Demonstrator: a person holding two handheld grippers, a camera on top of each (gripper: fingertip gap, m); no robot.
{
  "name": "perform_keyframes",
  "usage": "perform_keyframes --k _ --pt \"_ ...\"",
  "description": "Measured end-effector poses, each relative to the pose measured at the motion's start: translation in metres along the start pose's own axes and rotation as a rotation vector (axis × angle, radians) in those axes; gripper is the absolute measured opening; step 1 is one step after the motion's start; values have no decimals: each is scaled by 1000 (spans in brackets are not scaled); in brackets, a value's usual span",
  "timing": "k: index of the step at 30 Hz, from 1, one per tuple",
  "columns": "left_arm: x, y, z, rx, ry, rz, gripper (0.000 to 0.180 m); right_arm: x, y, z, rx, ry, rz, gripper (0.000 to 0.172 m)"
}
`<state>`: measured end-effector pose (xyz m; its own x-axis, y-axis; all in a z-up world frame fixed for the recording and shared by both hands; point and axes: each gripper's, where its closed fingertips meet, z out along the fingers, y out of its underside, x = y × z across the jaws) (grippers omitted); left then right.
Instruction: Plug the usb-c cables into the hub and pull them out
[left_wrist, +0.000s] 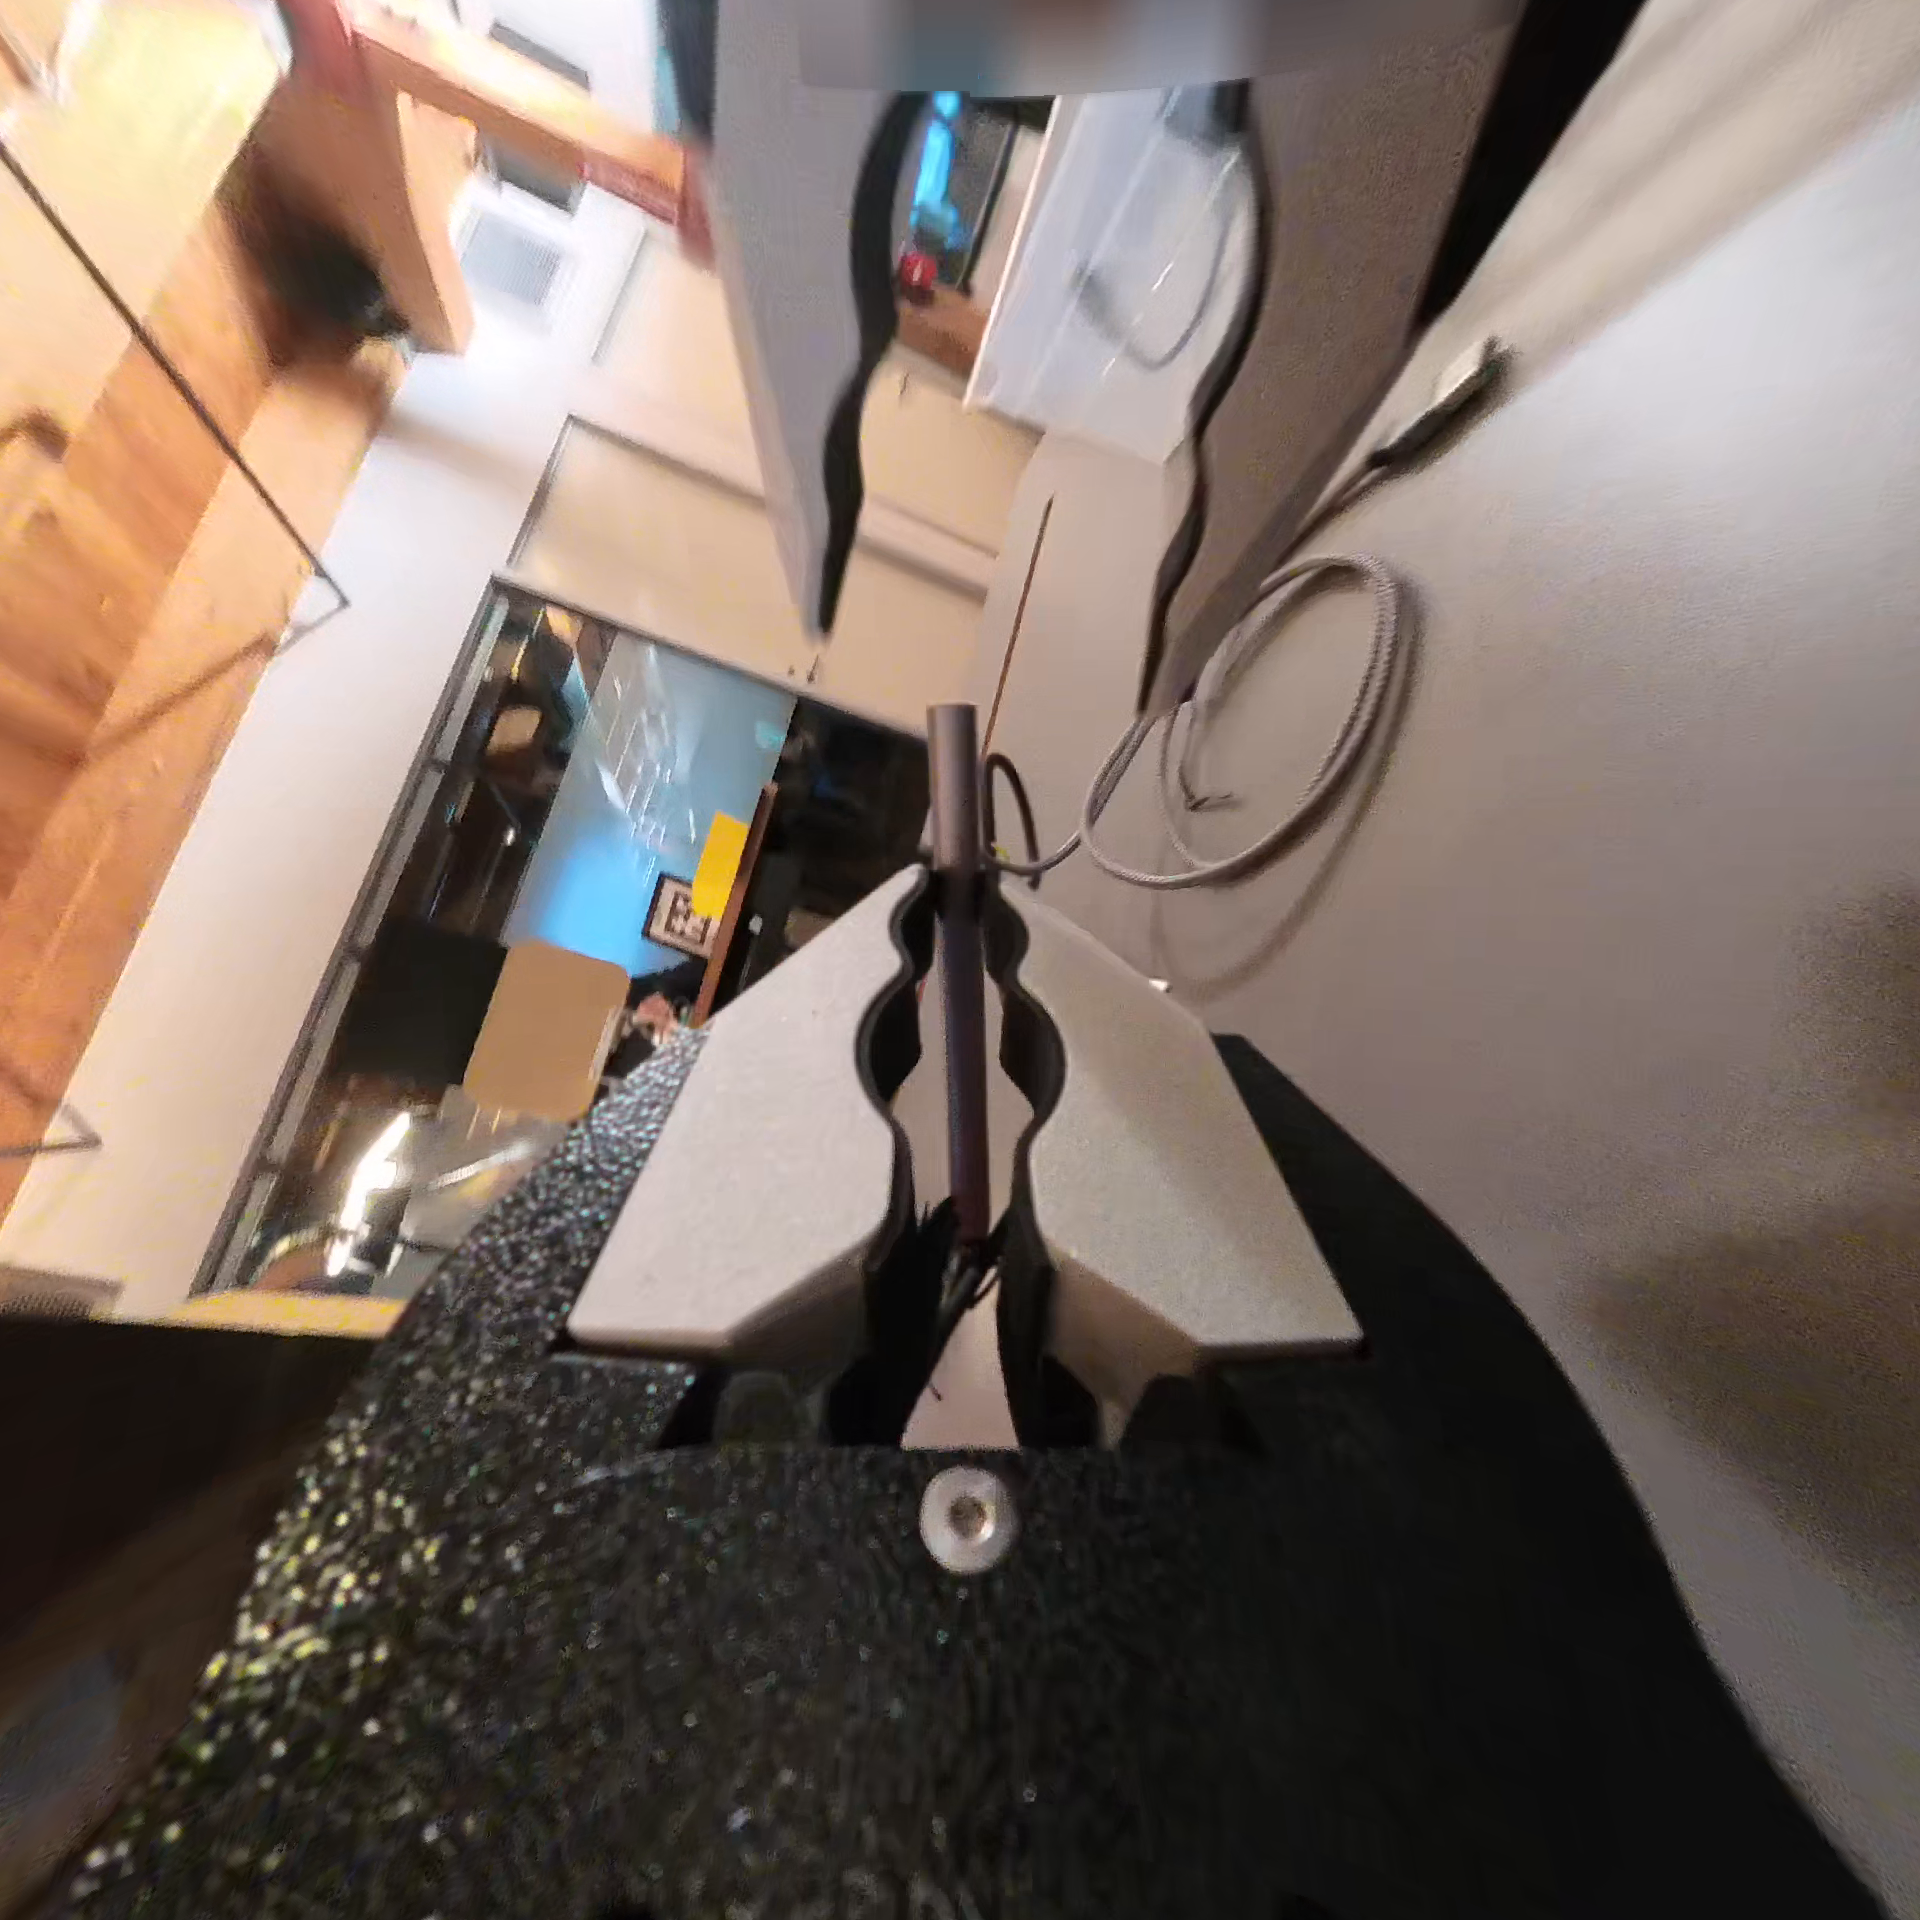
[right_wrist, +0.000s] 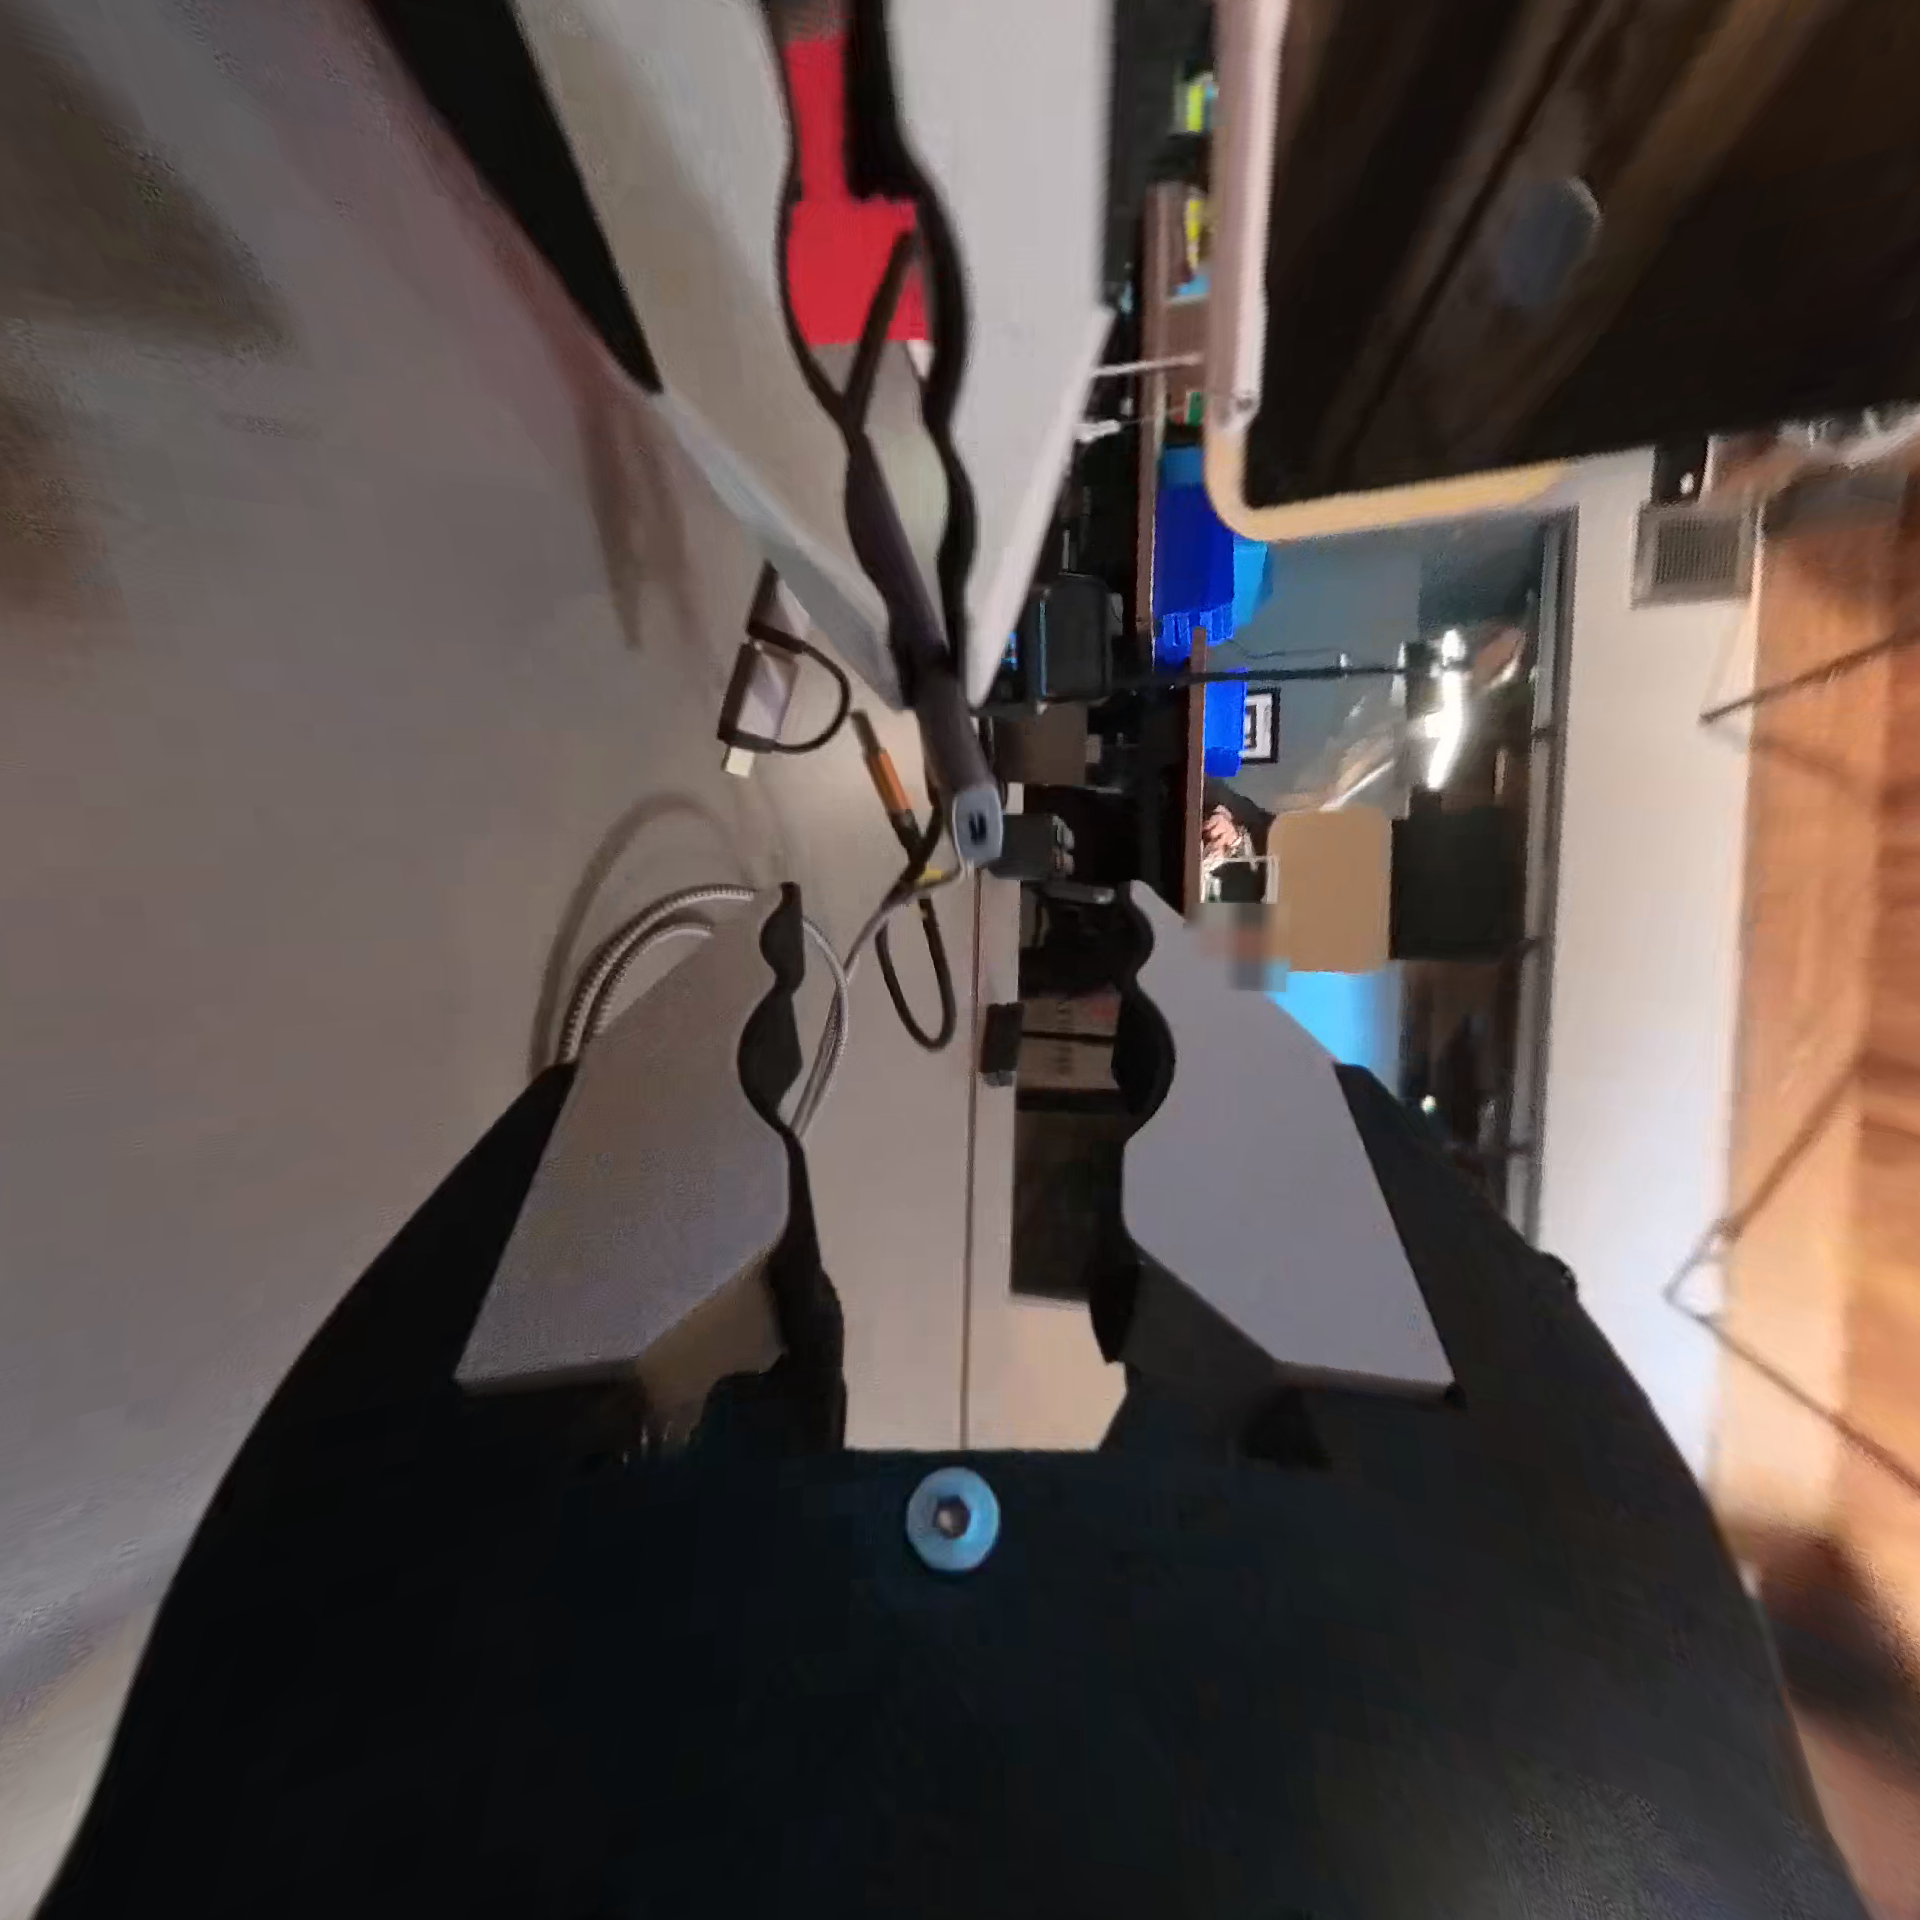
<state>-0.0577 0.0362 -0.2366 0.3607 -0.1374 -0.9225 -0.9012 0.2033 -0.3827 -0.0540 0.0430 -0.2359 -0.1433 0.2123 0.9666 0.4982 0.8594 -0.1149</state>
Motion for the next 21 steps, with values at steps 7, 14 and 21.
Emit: perform_keyframes --k 7,14,21 --pt "18 -15 -5 90 94 11 6 -15 -22 0 157 -34 -194 9" --pt "1 -17 -1 100 1 -130 61 23 4 -20 74 31 -56 7" --pt "-11 16 5 9 -41 -282 89 204 83 -100 85 329 313 6"
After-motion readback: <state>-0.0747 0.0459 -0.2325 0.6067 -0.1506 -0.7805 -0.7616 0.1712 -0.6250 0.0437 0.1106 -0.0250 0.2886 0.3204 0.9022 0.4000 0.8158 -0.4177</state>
